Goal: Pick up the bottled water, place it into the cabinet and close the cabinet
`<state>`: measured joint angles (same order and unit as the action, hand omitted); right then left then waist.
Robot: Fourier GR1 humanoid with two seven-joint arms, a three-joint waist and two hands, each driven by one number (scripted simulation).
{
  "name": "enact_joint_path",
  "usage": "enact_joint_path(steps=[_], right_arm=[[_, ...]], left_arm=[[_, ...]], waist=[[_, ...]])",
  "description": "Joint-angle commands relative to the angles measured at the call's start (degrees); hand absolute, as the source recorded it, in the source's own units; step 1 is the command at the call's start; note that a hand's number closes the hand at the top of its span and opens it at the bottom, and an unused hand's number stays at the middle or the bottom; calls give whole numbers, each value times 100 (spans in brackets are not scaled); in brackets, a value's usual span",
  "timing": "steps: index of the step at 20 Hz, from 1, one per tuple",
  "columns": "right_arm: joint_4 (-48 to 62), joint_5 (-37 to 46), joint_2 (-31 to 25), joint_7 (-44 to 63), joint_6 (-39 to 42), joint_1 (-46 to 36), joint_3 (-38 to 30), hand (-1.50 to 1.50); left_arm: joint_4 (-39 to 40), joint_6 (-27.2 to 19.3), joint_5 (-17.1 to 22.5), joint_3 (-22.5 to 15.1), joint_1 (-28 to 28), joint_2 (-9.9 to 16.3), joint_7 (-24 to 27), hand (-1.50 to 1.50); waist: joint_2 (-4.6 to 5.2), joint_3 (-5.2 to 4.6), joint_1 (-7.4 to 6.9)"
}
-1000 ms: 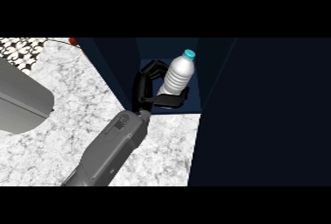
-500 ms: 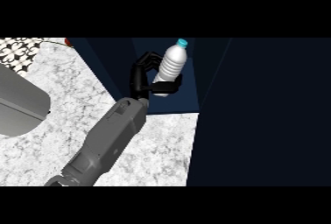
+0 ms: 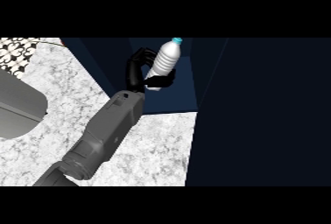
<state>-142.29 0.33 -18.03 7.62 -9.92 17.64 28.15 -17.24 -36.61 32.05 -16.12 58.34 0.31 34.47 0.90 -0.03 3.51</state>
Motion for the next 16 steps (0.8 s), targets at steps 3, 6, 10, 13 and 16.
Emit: enact_joint_path(steps=[3,6,10,13,16], right_arm=[[-386,-60,105,161,-26,85,86,-150],[-635,-353,-75,213,154,246,-99,-150],[-510,-413,-165,67,340,251,-275,-150],[-510,-197,-49,20,307,294,-15,-150],[-229,-103,-14,-222,314,327,-60,-150]], left_arm=[[715,-81,-217,21,492,-14,42,-150],[846,22,-199,91,517,-11,81,-150],[862,78,-77,201,506,-30,290,-150],[968,113,-35,335,635,-30,348,-150],[944,282,21,412,590,-28,450,-150]], waist=[[3,-2,-15],[5,0,-1],[34,0,96],[46,-5,129],[36,-2,115]])
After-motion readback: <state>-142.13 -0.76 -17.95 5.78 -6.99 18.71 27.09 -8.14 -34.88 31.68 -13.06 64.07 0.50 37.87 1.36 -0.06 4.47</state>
